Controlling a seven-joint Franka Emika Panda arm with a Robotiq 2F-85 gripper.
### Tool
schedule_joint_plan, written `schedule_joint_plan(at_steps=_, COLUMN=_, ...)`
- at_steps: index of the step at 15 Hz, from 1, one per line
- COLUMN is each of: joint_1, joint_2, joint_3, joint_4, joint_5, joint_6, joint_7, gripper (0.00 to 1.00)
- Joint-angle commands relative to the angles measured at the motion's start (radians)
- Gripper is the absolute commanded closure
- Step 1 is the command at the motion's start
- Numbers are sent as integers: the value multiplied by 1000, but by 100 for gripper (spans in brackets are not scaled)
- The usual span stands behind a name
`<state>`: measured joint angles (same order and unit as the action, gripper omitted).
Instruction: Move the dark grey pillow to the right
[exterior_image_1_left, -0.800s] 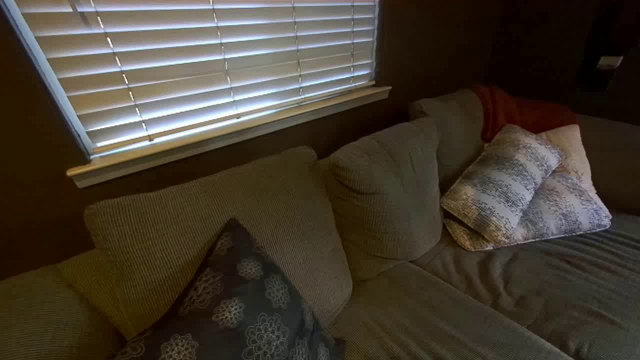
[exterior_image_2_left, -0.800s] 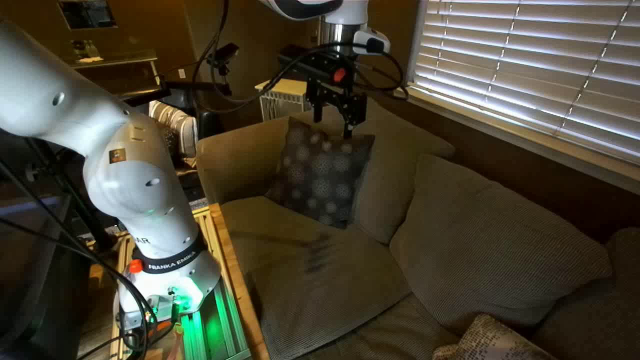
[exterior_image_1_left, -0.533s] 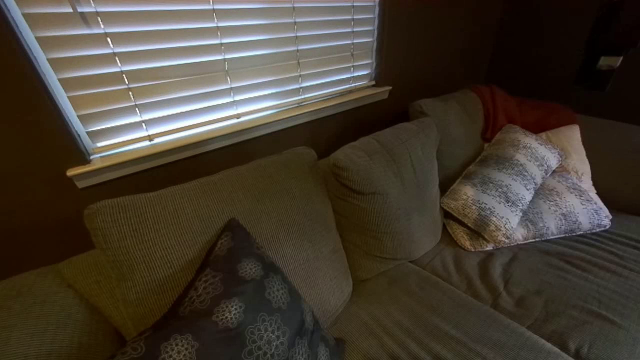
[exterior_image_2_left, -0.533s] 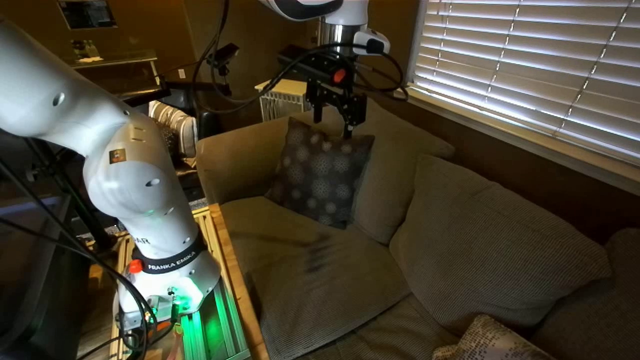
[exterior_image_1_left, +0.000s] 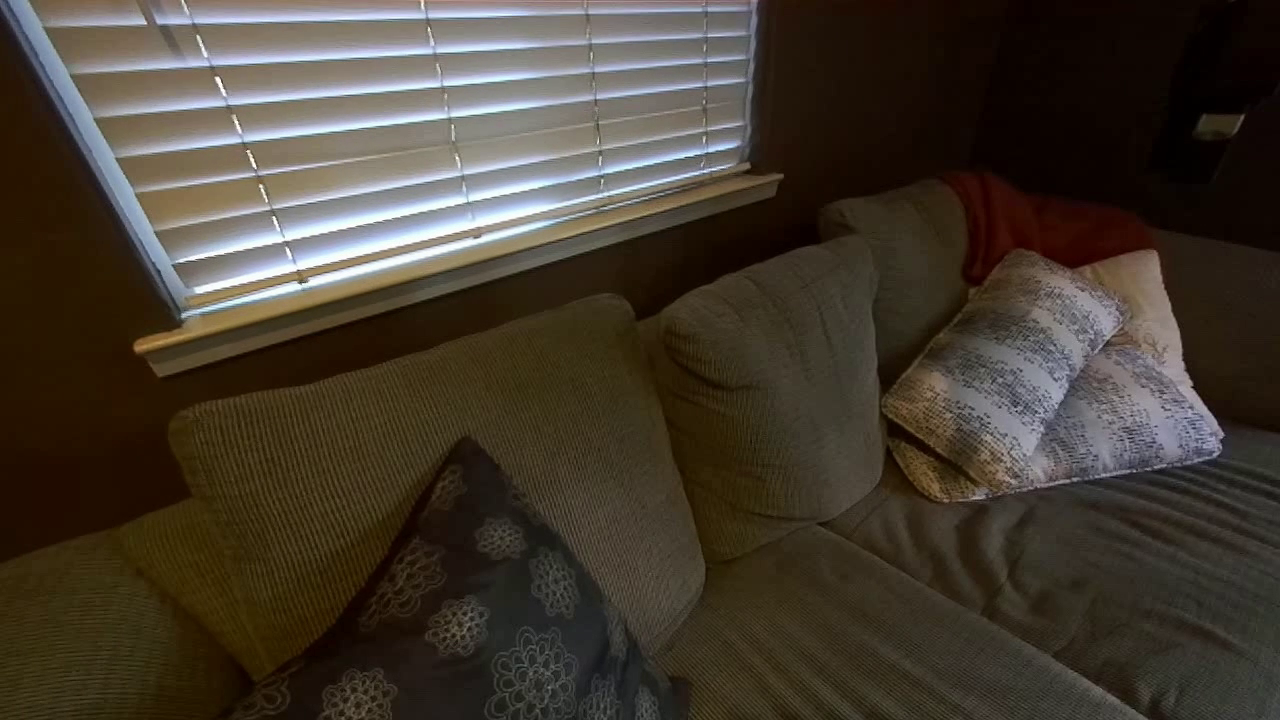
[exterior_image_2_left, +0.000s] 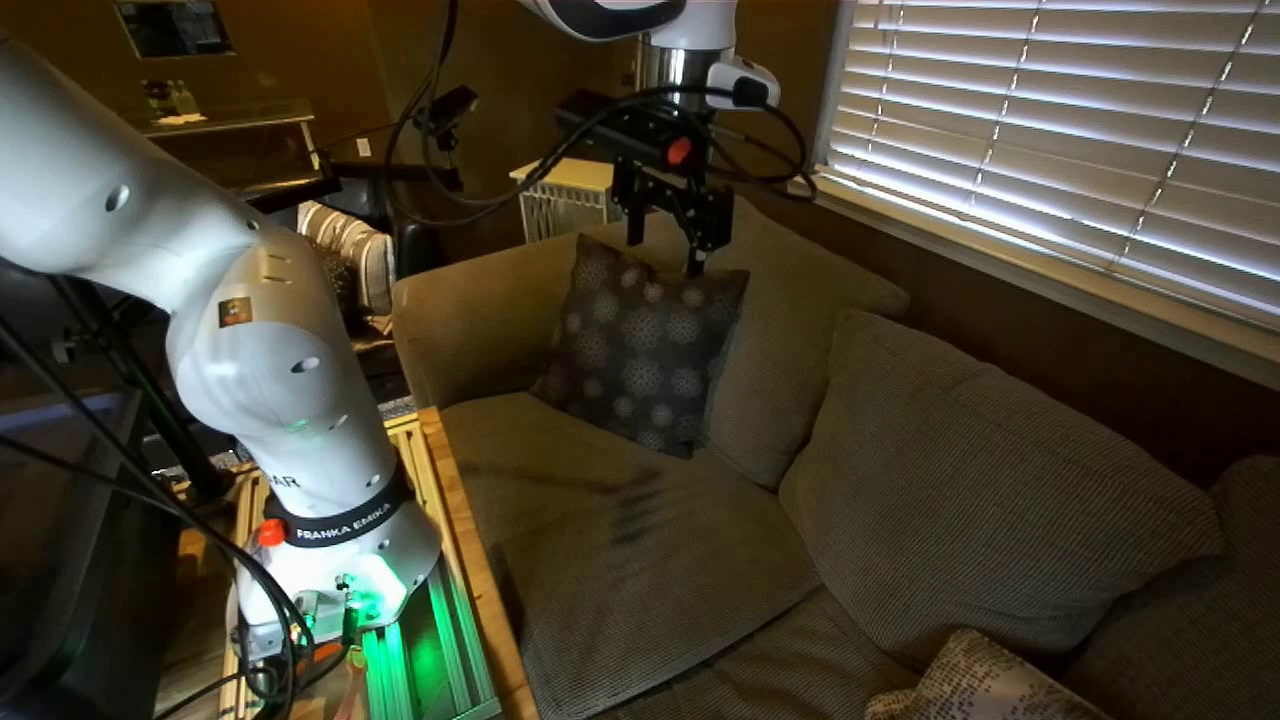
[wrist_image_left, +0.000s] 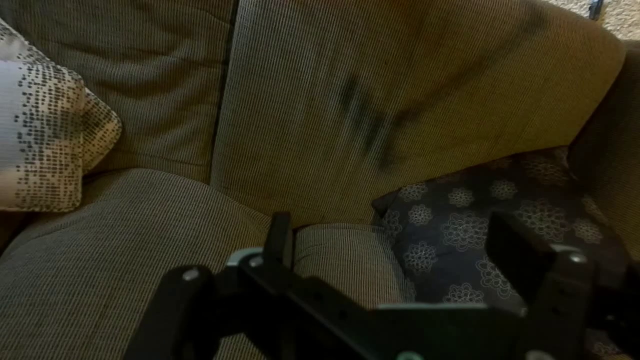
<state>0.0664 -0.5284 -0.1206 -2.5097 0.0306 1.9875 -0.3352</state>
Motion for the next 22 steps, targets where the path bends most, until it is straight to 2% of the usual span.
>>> schedule_joint_plan(at_steps=1, joint_1=-9, joint_2=45, joint_3=16, joint_4=21, joint_5=29, joint_6=72, joint_7=43, gripper=0)
schedule_joint_plan(at_steps=5, joint_1=27, joint_2=171, joint_3=61, joint_4=92, joint_5=116, joint_6=231, joint_7=145, gripper=0)
schedule_joint_plan(at_steps=8, joint_1=68, joint_2=310, joint_3=138, joint_4=192, joint_5=170, joint_6=283, joint_7=241, gripper=0)
schedule_joint_plan(at_steps=9, joint_1=77, joint_2=356, joint_3=162, joint_4=235, joint_5=179, joint_6=267, joint_7=278, gripper=0)
schedule_joint_plan(at_steps=10, joint_1=75, joint_2=404, joint_3=199, joint_4=269, joint_5=161, joint_6=269, joint_7=368, gripper=0)
schedule_joint_plan(at_steps=11, joint_1=74, joint_2=450, joint_3=234, joint_4=291, joint_5=137, joint_6=335, joint_7=459, gripper=0)
schedule_joint_plan(at_steps=12, joint_1=33, joint_2=502, joint_3=286, joint_4=324, joint_5=117, joint_6=352, joint_7=542, gripper=0)
schedule_joint_plan(at_steps=13, joint_1=68, joint_2=554, joint_3=278, joint_4=363, joint_5=94, joint_6=374, joint_7=621, gripper=0)
schedule_joint_plan(at_steps=14, joint_1=85, joint_2=609, joint_3=298, joint_4=411, joint_5=107, joint_6=385, joint_7=688, gripper=0)
schedule_joint_plan(at_steps=17, joint_1=126, joint_2=769, joint_3=309, joint_4=552, joint_5=107, joint_6=412, joint_7=830, gripper=0)
schedule_joint_plan(at_steps=20, joint_1=199, joint_2=931, joint_3=283, joint_4=699, joint_5=75, joint_6=415, joint_7=992, gripper=0)
schedule_joint_plan(at_steps=22, joint_1=247, joint_2=1036, joint_3=257, joint_4=788, joint_5=69, joint_6=470, joint_7=1084, gripper=0)
